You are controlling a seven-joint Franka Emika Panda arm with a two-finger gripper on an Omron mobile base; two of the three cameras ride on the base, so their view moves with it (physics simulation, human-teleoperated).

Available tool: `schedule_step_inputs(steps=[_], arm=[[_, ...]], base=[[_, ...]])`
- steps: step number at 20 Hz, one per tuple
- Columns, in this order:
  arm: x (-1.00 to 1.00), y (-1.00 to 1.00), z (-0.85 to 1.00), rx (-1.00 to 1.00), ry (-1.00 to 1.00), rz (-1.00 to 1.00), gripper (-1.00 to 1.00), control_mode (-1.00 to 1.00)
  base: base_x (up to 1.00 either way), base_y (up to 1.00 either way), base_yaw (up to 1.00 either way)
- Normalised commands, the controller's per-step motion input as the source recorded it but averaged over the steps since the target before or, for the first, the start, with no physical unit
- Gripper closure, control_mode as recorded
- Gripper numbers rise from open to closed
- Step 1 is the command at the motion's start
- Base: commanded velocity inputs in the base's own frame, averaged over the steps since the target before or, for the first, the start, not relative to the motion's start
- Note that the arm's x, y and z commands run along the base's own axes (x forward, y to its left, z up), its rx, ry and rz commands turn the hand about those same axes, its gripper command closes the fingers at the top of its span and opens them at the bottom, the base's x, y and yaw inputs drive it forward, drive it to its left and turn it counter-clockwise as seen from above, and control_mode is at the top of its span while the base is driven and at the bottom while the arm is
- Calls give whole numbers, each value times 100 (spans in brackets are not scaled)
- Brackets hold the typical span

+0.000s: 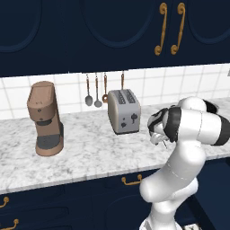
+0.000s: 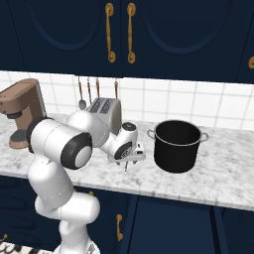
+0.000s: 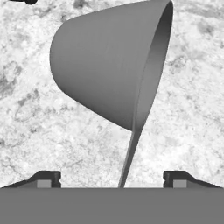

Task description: Pick the measuring cup from the drawer and place it on the counter.

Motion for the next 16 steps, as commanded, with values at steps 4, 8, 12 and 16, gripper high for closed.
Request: schedule_step_inputs(steps=[4,8,12,16], arm=[[0,0,36,0,-2,0,-100,-100],[-32,0,100,0,-5,0,-100,-100],[-87,34,98,-1,-6,0,-100,-100],[-68,97,88,-4,-2,0,-100,-100]], base=[[0,0,0],[0,0,0],[0,0,0],[0,0,0]])
